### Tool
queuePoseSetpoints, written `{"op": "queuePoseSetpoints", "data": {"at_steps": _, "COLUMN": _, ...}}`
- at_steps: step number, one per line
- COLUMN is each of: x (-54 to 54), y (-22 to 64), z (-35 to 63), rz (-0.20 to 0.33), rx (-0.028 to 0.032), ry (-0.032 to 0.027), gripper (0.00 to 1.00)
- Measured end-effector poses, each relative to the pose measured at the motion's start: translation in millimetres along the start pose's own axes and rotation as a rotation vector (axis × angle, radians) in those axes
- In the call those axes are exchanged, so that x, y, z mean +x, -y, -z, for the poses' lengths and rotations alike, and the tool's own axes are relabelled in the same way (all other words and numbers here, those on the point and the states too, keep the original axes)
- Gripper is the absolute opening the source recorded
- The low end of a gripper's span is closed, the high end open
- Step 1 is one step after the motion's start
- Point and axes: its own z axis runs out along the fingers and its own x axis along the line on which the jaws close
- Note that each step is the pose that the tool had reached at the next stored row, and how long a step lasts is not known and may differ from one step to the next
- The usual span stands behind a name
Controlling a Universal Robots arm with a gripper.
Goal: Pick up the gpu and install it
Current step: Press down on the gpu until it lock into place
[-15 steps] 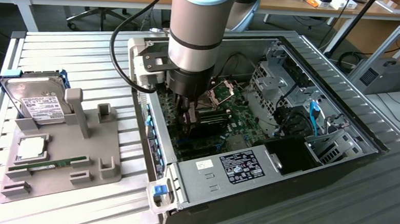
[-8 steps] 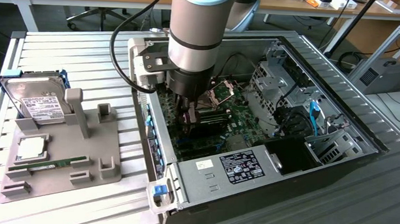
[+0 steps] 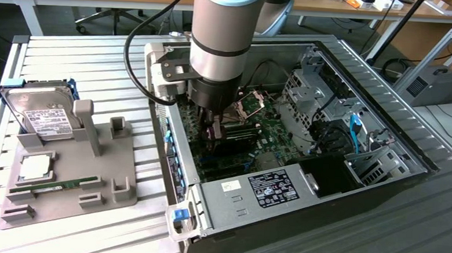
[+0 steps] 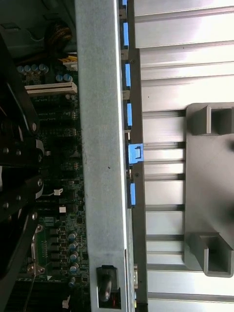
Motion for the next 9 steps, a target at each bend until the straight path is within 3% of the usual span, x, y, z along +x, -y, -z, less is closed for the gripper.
{"op": "queuePoseSetpoints", "data": {"at_steps": 9, "x": -0.1, "y": 0.1, "z": 2.5, "rz": 0.0, "rx": -0.0001, "ry": -0.0001, "gripper": 0.11}}
